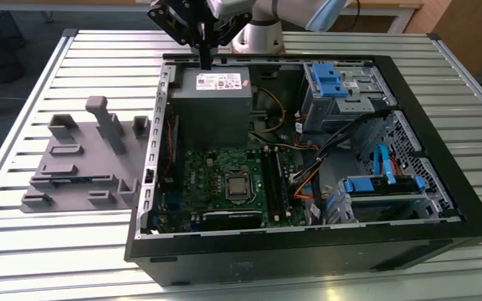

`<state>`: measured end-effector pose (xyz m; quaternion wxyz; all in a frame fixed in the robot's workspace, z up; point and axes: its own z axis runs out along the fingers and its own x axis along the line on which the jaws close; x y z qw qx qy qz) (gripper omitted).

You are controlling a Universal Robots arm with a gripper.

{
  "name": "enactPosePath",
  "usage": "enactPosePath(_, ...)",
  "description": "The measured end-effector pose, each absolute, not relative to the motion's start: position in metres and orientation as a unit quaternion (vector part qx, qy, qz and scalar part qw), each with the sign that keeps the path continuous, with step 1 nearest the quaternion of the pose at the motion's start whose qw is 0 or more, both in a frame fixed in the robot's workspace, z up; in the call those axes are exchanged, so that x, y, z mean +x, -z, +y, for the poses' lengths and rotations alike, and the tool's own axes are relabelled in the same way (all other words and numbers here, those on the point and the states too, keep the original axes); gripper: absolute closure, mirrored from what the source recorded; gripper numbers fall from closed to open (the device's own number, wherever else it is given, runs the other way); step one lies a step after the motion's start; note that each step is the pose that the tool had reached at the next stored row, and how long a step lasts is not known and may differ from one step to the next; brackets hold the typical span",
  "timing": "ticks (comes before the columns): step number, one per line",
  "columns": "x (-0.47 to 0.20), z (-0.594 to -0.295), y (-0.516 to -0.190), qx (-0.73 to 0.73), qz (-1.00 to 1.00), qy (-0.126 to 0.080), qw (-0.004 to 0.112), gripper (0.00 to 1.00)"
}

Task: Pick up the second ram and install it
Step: 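Reach for the second ram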

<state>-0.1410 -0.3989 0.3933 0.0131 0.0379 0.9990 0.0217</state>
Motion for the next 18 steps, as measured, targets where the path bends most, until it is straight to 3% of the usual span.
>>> enactPosePath(18, -0.1467, -0.3989, -0.3933, 0.038, 0.999, -0.022, 0.013, 0.89)
